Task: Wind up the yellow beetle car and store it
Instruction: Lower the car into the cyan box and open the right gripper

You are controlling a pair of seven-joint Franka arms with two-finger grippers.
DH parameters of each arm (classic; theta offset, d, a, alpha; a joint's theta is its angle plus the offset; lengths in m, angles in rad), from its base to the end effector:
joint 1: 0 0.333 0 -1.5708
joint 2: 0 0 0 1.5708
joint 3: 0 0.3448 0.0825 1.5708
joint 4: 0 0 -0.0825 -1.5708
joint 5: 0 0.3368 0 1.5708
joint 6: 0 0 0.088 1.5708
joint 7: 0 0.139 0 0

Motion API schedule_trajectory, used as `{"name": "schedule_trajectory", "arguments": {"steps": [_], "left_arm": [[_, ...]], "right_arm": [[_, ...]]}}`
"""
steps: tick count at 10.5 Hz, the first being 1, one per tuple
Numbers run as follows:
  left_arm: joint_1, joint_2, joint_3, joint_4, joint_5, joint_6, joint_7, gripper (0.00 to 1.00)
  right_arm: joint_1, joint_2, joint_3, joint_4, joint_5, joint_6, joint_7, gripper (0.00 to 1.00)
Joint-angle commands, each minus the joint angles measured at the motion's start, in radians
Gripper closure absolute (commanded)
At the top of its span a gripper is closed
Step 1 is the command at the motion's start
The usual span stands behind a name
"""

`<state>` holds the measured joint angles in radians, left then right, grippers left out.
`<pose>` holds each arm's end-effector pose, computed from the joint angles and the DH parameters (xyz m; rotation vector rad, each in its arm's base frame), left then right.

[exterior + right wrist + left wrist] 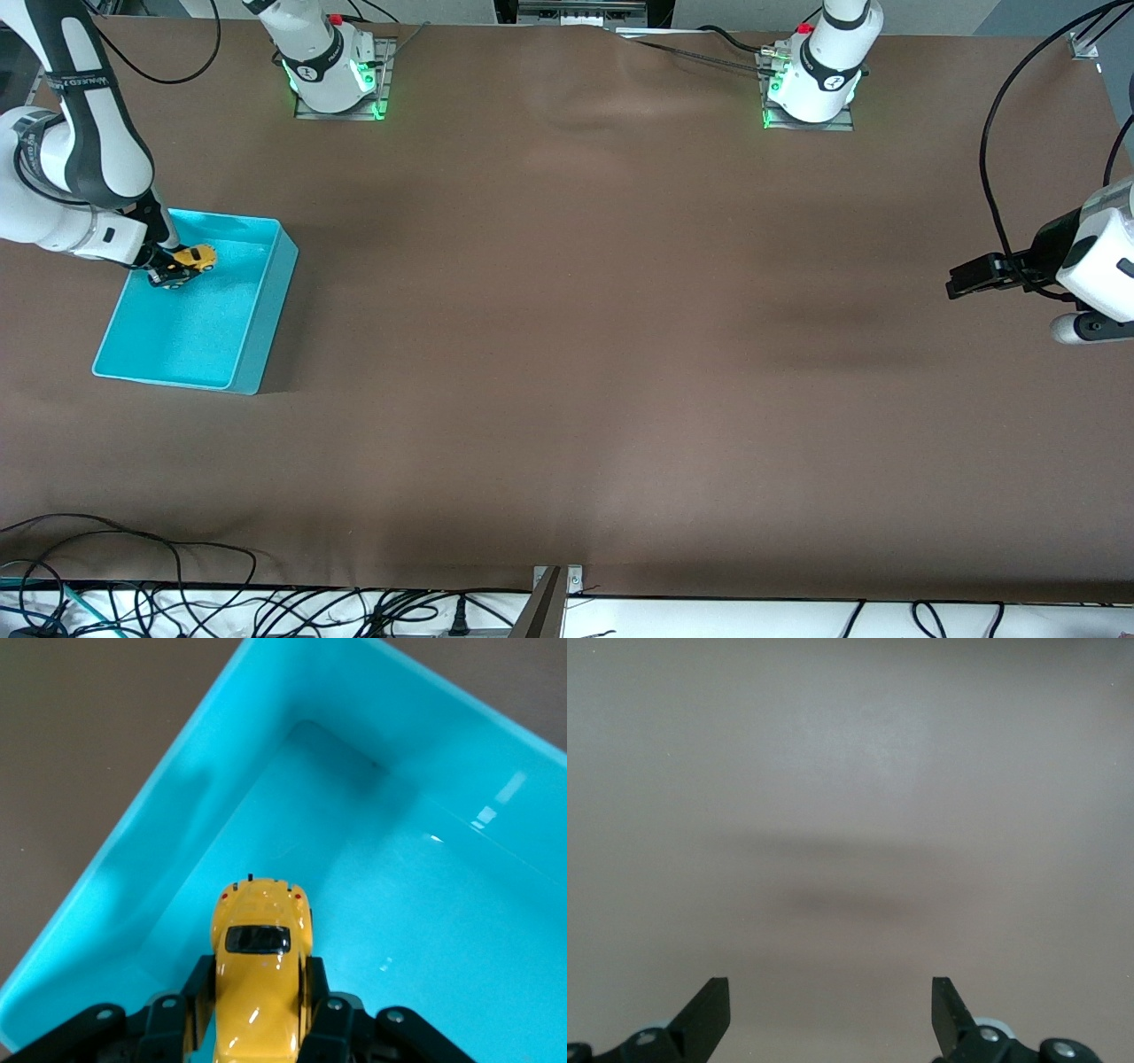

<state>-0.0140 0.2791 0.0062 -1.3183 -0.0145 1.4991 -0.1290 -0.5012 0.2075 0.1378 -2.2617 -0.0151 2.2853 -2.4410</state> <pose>0.5871 -0.0072 0.5683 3.1260 0.1889 -0.1551 0.4551 -0.1740 0.2895 -1.4876 -2.5582 0.0189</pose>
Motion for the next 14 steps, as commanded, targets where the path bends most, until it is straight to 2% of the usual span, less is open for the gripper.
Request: {"name": "schedule_trajectory", "arguments": {"steps": [1,6,7,8,9,12,14], "left_arm": [[0.0,-0.008,0.005,0.013,-0.027,-0.019,0.02,0.0],[0.0,-0.008,0.005,0.013,-0.027,-0.019,0.02,0.0],[0.0,-0.008,0.005,0.013,-0.027,-0.019,0.022,0.0],[0.0,-0.008,0.005,0.013,-0.027,-0.019,0.02,0.0],[0.0,-0.008,0.005,0.013,-0.027,-0.019,0.02,0.0],[0.0,-0.008,0.005,0.013,-0.027,-0.019,0.02,0.0],[0.0,-0.008,0.005,0.013,-0.027,-0.019,0.02,0.0]], "right_arm": [[-0.063,0.0,0.017,-0.048,-0.006,0.06,-0.09,1.0],[-0.102,0.053,0.017,-0.087,-0.006,0.137,-0.098,1.0],[-0.108,0.067,0.017,-0.085,-0.002,0.137,-0.098,0.87],[-0.112,0.078,0.017,-0.085,0.0,0.137,-0.098,0.21],[-0.115,0.079,0.017,-0.084,0.0,0.131,-0.098,0.0],[-0.114,0.041,0.02,-0.055,0.009,0.068,-0.069,0.0],[-0.114,0.017,0.037,0.029,0.009,-0.068,-0.008,0.0]]}}
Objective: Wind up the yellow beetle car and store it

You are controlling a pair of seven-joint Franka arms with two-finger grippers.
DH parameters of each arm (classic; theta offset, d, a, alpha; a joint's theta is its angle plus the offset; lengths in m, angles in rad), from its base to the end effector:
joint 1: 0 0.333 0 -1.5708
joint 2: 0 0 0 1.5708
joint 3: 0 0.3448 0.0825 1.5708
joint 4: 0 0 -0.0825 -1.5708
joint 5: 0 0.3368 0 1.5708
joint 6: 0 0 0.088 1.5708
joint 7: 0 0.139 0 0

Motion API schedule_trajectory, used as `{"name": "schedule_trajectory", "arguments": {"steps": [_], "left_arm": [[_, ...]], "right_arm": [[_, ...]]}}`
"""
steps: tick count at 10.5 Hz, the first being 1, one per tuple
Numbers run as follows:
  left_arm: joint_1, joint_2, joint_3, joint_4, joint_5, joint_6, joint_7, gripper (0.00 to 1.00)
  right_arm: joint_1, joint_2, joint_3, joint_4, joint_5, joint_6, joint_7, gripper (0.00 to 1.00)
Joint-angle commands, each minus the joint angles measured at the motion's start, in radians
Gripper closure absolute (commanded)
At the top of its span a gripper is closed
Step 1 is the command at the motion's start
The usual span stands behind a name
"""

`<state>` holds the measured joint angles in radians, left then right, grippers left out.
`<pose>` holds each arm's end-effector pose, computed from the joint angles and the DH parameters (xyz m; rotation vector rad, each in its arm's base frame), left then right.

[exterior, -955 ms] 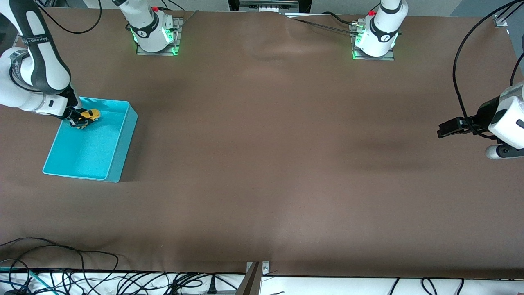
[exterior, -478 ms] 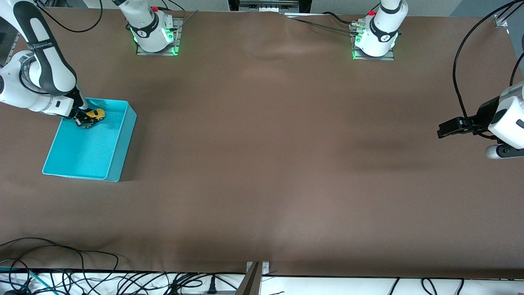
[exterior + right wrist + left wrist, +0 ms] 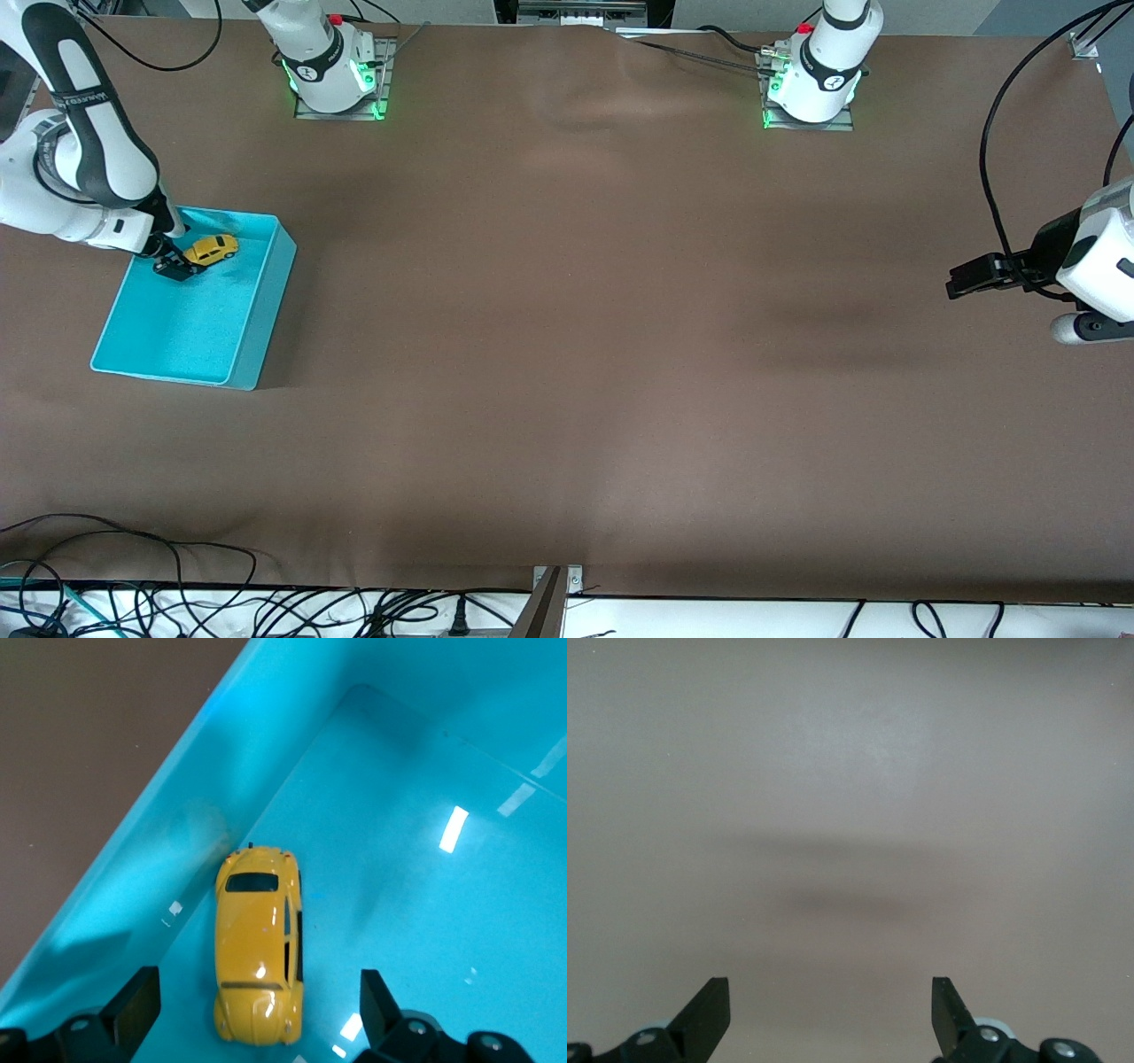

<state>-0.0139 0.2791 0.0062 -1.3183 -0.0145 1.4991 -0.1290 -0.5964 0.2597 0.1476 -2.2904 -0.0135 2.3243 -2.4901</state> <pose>0.5871 -0.0072 0.5683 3.1260 0.1891 -0.1551 0.4319 -0.2081 0.2576 -1.5130 -2.4939 -0.0098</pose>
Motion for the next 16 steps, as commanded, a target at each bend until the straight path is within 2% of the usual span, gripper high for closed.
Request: {"name": "schedule_trajectory", "arguments": {"steps": [1,4,8,10,13,16], "left_arm": [[0.0,-0.006,0.005,0.013,-0.027,-0.019,0.02,0.0],[0.0,-0.008,0.006,0.013,-0.027,-0.019,0.02,0.0],[0.0,-0.008,0.005,0.013,-0.027,-0.019,0.02,0.0],[0.0,-0.008,0.005,0.013,-0.025,-0.019,0.02,0.0],[0.0,-0.008,0.008,0.013,-0.027,-0.019,0.02,0.0],[0.0,-0.008,0.008,0.013,-0.027,-0.019,0.02,0.0]], "right_arm": [[-0.016,-0.037,0.032,0.101,0.007,-0.173,0.059,0.0],[-0.01,-0.095,0.072,0.192,0.007,-0.305,0.163,0.0],[0.056,-0.187,0.101,0.232,0.007,-0.351,0.33,0.0],[0.114,-0.223,0.101,0.267,0.009,-0.431,0.49,0.0],[0.199,-0.266,0.098,0.31,0.015,-0.45,0.736,0.0],[0.28,-0.29,0.095,0.357,0.024,-0.486,1.071,0.0]]}}
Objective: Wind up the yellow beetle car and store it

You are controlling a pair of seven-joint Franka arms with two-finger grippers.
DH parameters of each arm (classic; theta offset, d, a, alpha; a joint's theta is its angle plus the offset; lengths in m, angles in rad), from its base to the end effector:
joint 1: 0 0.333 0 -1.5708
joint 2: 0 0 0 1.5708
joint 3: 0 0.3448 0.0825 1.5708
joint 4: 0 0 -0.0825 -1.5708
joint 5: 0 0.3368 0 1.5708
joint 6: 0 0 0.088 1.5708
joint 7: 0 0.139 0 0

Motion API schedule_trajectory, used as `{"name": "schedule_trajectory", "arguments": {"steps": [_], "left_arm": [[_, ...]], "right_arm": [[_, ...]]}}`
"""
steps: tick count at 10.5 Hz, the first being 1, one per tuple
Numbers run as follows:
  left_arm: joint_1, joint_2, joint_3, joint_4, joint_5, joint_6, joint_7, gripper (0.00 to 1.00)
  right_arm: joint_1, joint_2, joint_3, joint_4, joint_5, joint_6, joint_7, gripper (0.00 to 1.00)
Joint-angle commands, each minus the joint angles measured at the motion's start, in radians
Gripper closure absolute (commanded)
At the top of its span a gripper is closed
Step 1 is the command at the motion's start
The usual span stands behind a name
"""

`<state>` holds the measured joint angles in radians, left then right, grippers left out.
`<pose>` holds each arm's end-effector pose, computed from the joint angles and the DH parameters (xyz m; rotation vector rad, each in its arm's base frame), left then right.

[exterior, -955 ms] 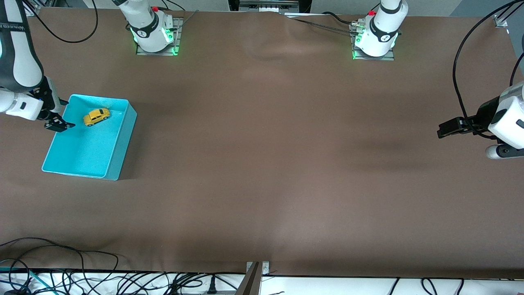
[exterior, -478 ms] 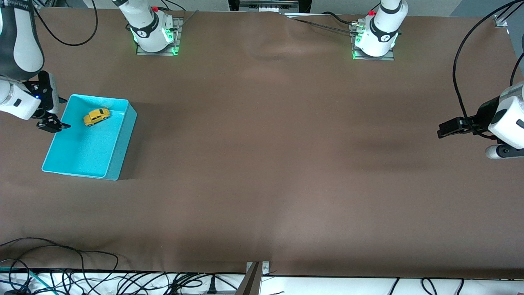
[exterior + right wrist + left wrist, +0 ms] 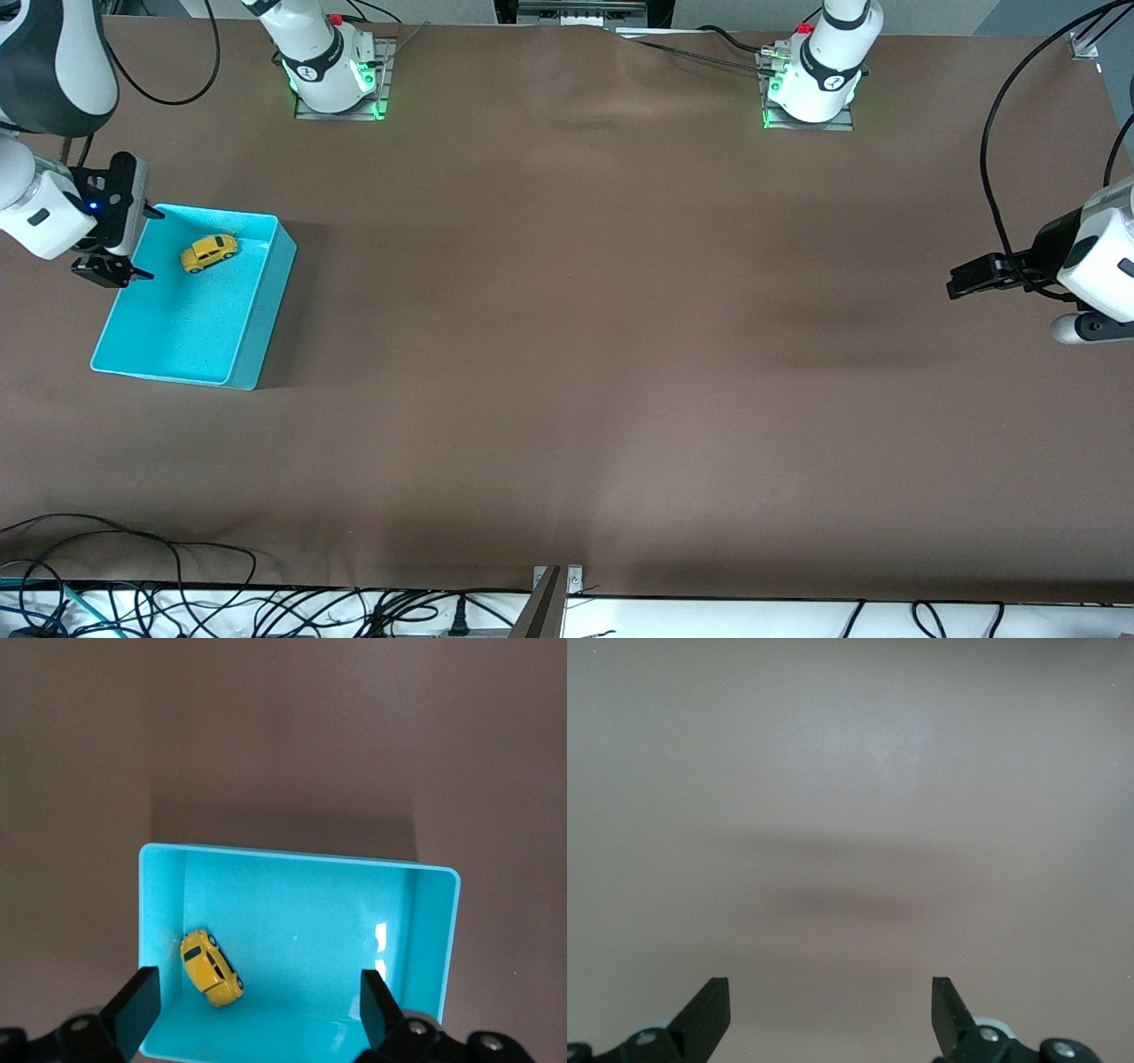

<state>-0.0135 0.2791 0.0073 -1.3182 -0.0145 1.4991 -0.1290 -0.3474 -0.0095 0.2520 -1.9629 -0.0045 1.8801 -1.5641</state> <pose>0.5871 -0.0064 0.5683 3.1261 0.1914 -0.1549 0.4978 -0.0478 0.4841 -2.2926 -2.0727 0.0843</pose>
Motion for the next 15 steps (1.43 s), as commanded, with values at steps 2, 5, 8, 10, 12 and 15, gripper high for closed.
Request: {"name": "schedule_trajectory", "arguments": {"steps": [2,5,8,10,12,15], "left_arm": [[0.0,-0.008,0.008,0.013,-0.025,-0.019,0.02,0.0],[0.0,-0.006,0.01,0.013,-0.027,-0.019,0.02,0.0],[0.0,-0.008,0.01,0.013,-0.027,-0.019,0.02,0.0],[0.0,-0.008,0.01,0.013,-0.027,-0.019,0.02,0.0],[0.0,-0.008,0.01,0.013,-0.025,-0.019,0.02,0.0],[0.0,-0.008,0.01,0.013,-0.025,-0.019,0.02,0.0]], "right_arm": [[0.071,-0.026,-0.011,0.093,0.017,-0.065,0.444,0.0],[0.157,-0.029,-0.08,0.108,0.017,-0.058,0.741,0.0],[0.29,-0.03,-0.186,0.163,0.031,-0.106,1.095,0.0],[0.359,-0.03,-0.221,0.191,0.012,-0.142,1.278,0.0],[0.424,-0.021,-0.28,0.223,0.008,-0.176,1.366,0.0],[0.429,-0.015,-0.27,0.262,-0.003,-0.237,1.475,0.0]]}}
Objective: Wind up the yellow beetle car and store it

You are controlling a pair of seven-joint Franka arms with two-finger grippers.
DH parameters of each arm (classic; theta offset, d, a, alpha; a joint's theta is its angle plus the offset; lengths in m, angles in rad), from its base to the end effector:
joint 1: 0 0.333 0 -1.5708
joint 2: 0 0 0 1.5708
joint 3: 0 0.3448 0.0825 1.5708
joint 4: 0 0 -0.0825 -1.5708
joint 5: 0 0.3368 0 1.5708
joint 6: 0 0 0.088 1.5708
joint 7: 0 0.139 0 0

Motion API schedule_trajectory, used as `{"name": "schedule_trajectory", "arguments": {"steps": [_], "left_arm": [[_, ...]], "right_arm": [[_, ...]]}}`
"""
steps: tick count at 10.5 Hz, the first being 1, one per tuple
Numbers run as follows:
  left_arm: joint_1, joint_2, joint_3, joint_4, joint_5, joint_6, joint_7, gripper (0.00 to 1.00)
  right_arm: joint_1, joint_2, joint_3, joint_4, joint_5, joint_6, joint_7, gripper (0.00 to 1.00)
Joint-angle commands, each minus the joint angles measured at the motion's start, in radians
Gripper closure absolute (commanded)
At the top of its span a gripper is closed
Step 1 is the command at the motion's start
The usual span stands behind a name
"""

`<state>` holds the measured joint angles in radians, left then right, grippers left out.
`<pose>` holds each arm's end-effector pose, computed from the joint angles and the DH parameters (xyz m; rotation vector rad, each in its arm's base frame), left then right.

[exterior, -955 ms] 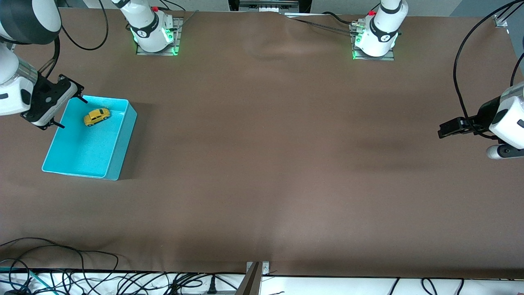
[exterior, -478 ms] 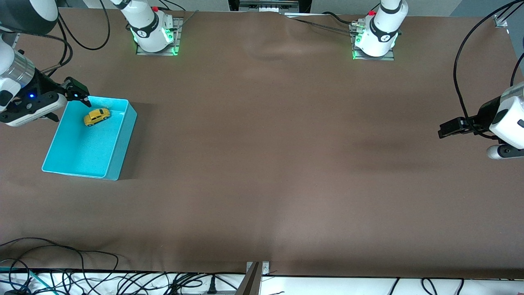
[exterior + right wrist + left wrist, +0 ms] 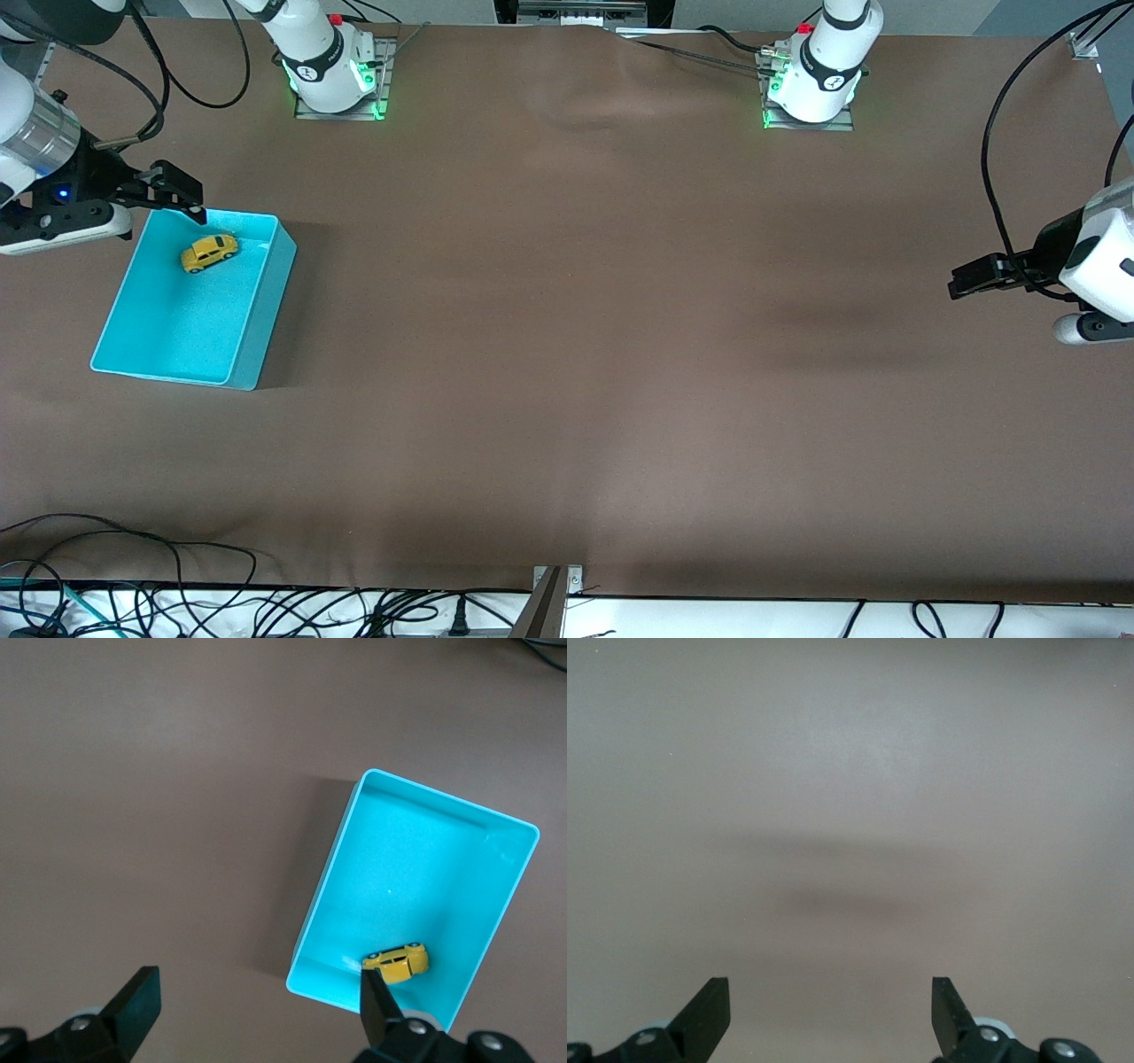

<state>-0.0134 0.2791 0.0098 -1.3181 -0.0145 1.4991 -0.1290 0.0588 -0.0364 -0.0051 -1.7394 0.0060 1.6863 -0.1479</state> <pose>0.5871 -0.0051 0.5684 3.1264 0.1954 -0.1546 0.4995 0.0276 0.5775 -3.1188 -0.3143 0.0257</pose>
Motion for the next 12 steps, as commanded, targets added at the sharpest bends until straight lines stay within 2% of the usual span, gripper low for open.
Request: {"name": "schedule_trajectory", "arguments": {"steps": [1,4,6,12], "left_arm": [[0.0,-0.008,0.007,0.013,-0.027,-0.019,0.02,0.0],[0.0,-0.008,0.007,0.013,-0.025,-0.019,0.02,0.0],[0.0,-0.008,0.007,0.013,-0.025,-0.019,0.02,0.0],[0.001,-0.008,0.009,0.013,-0.025,-0.019,0.02,0.0]], "right_arm": [[0.024,0.012,-0.013,0.041,-0.017,-0.046,0.063,0.0],[0.01,0.033,0.005,0.07,-0.072,-0.057,0.064,0.0],[-0.031,0.056,0.013,0.098,-0.064,-0.083,0.065,0.0],[-0.031,0.059,0.011,0.098,-0.041,-0.138,0.114,0.0]]}}
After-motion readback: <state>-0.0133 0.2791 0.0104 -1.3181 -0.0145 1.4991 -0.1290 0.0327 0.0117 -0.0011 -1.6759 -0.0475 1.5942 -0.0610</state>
